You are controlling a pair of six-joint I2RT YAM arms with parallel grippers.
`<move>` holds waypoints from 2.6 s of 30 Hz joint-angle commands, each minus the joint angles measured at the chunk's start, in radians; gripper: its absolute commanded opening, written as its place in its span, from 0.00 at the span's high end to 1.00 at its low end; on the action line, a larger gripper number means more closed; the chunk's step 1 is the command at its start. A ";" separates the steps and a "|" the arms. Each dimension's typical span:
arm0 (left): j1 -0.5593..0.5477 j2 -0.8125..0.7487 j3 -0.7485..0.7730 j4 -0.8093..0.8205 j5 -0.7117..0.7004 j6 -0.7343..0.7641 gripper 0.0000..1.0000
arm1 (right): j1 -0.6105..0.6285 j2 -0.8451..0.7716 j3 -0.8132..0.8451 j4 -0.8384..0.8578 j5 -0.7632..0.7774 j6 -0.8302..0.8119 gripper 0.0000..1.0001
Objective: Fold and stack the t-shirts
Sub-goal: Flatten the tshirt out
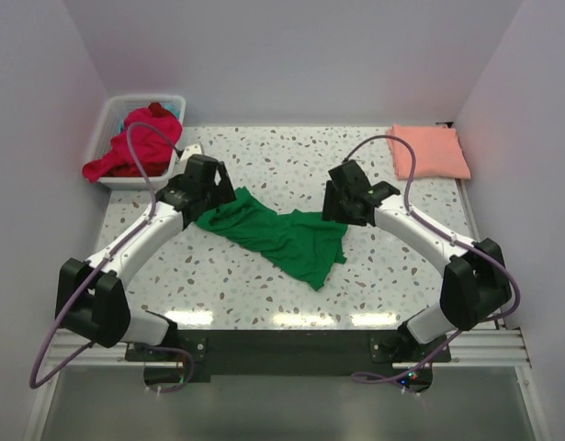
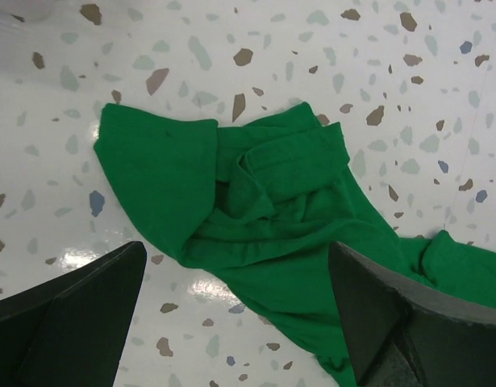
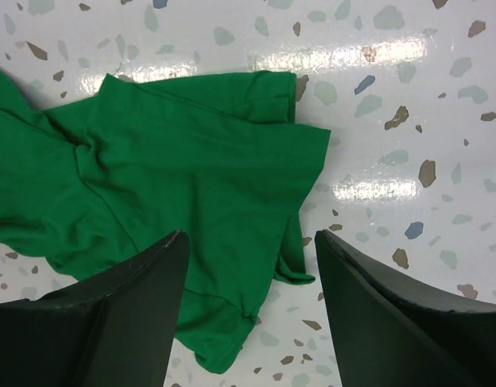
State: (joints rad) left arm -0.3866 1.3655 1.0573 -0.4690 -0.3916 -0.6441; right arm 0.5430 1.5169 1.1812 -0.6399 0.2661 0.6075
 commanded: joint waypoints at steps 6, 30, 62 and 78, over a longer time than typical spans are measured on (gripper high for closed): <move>0.057 0.109 0.044 0.092 0.229 0.011 0.00 | -0.026 0.012 -0.093 0.087 0.021 0.081 0.42; 0.143 0.116 0.049 0.104 0.336 0.032 0.00 | -0.212 0.129 -0.187 0.333 -0.188 0.063 0.56; 0.167 0.041 0.015 0.089 0.353 0.043 0.00 | -0.215 0.028 -0.157 0.252 -0.144 0.057 1.00; 0.166 0.101 0.015 0.147 0.485 0.064 0.16 | -0.215 -0.308 0.023 0.011 0.217 0.066 1.00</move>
State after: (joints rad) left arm -0.2291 1.4422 1.0649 -0.3939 0.0200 -0.6056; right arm 0.3325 1.2507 1.1740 -0.5507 0.3580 0.6556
